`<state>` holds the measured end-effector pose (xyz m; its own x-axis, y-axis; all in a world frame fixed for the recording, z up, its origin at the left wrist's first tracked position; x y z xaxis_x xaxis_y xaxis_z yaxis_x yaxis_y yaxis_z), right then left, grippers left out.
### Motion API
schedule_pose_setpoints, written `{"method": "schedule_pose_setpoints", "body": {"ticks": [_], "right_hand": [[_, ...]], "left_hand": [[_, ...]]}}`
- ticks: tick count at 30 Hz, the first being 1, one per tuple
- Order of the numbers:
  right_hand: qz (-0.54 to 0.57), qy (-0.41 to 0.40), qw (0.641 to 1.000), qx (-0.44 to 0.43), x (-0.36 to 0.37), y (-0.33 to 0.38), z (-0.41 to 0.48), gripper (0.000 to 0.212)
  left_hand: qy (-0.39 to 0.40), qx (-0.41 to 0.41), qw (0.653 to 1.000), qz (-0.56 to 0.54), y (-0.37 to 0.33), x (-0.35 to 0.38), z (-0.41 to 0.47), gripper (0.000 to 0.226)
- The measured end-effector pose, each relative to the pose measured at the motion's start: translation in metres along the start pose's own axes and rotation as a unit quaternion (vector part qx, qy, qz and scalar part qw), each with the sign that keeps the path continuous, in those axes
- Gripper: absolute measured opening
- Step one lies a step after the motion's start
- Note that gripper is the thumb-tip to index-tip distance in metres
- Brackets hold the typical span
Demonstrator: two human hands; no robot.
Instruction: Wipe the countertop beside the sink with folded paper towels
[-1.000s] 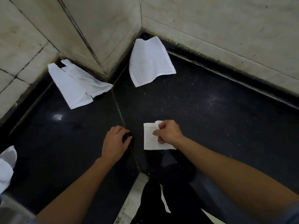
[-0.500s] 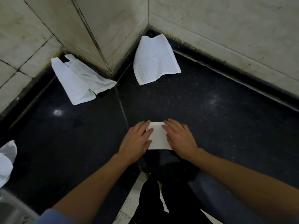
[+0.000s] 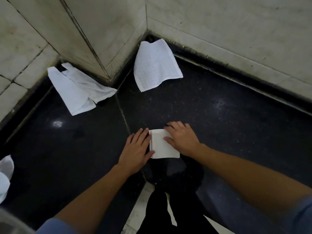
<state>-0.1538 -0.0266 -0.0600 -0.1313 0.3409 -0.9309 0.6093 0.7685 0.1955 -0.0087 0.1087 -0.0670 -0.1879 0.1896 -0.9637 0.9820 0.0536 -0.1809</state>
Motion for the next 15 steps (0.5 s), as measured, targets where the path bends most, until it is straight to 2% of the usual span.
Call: {"method": "schedule_pose_setpoints", "body": {"ticks": [3, 6, 8, 12, 15], "right_hand": [[-0.01, 0.073, 0.997, 0.021, -0.01, 0.008, 0.025, 0.051], [0.037, 0.163, 0.985, 0.046, -0.01, 0.011, 0.038, 0.035], [0.082, 0.186, 0.977, 0.057, -0.01, 0.012, 0.039, 0.029], [0.17, 0.15, 0.969, 0.093, -0.018, 0.0, 0.02, 0.025], [0.214, 0.103, 0.962, 0.133, -0.032, -0.019, -0.012, 0.024]], "left_hand": [[-0.031, -0.031, 0.999, -0.006, 0.015, -0.005, -0.011, 0.056], [-0.044, -0.053, 0.998, -0.009, 0.032, -0.008, -0.02, 0.046], [-0.049, -0.064, 0.997, -0.02, 0.042, -0.012, -0.021, 0.035], [-0.036, -0.082, 0.996, -0.02, 0.056, -0.03, 0.0, 0.03], [-0.006, -0.057, 0.998, -0.023, 0.049, -0.048, 0.027, 0.032]]}}
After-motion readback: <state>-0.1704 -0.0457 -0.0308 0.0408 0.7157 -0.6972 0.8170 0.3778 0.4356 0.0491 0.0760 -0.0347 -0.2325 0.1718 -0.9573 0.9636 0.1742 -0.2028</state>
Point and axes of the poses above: each hand's wrist, its own z-axis towards the middle knuckle, its own x-axis out of the palm, y = z × x, the point moved 3 cm from there along z, towards the middle knuckle, and after that the axes turned 2 degrees about x, right-handed, at the moved point
